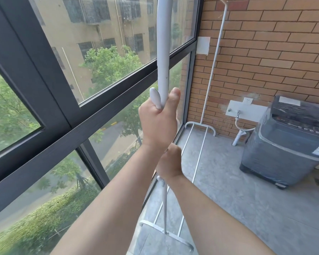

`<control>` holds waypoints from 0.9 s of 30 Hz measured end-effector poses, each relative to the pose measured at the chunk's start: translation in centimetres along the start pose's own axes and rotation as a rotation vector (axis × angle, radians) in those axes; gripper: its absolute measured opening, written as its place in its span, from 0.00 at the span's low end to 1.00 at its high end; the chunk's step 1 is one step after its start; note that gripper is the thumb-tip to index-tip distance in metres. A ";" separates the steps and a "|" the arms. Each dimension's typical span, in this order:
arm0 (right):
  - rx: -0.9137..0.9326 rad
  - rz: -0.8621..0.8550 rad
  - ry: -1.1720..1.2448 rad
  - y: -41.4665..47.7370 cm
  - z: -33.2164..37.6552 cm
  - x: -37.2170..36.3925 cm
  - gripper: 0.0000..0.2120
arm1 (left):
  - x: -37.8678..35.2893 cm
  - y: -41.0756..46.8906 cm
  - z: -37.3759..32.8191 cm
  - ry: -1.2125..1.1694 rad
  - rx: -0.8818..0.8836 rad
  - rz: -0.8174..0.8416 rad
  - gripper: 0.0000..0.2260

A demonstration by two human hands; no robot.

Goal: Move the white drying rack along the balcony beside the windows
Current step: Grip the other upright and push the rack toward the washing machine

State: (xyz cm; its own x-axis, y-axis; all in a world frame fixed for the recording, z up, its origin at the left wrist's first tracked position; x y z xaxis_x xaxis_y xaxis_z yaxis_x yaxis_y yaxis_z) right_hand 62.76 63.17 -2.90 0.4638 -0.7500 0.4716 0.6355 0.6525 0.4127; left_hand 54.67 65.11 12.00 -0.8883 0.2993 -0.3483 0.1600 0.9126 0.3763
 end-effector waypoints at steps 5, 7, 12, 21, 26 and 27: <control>0.011 -0.001 0.046 0.6 0.4 -0.7 0.20 | 0.4 0.9 0.8 -0.021 0.018 0.020 0.20; 0.005 0.004 0.070 0.6 0.6 -0.9 0.20 | 0.5 1.2 1.1 -0.033 0.034 0.027 0.20; -0.004 0.052 0.043 1.0 0.8 -1.8 0.17 | 1.2 2.0 1.7 -0.025 0.055 0.019 0.18; -0.118 0.208 0.059 0.2 -0.7 -4.9 0.14 | 3.1 2.2 3.8 -0.021 0.093 0.009 0.22; -0.184 0.313 0.055 -0.1 -0.8 -5.9 0.12 | 4.3 2.6 4.5 -0.009 0.102 0.013 0.21; -0.207 0.357 0.048 -0.4 -0.9 -6.2 0.11 | 4.5 2.6 4.6 -0.020 0.100 0.017 0.23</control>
State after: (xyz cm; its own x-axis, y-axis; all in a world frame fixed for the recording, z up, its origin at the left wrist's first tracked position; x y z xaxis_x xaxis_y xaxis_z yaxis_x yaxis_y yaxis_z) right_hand 60.16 67.44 -6.67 0.7026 -0.4878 0.5180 0.5378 0.8408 0.0623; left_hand 53.10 70.13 7.46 -0.8766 0.3199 -0.3596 0.2184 0.9302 0.2951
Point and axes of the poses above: each hand's wrist, its own y-axis towards the middle knuckle, its own x-axis out of the back of the hand, z = x × y, the point moved 9 cm from there along y, towards the middle knuckle, and after that the axes turned 11 degrees about -y, right-handed, at the moved point
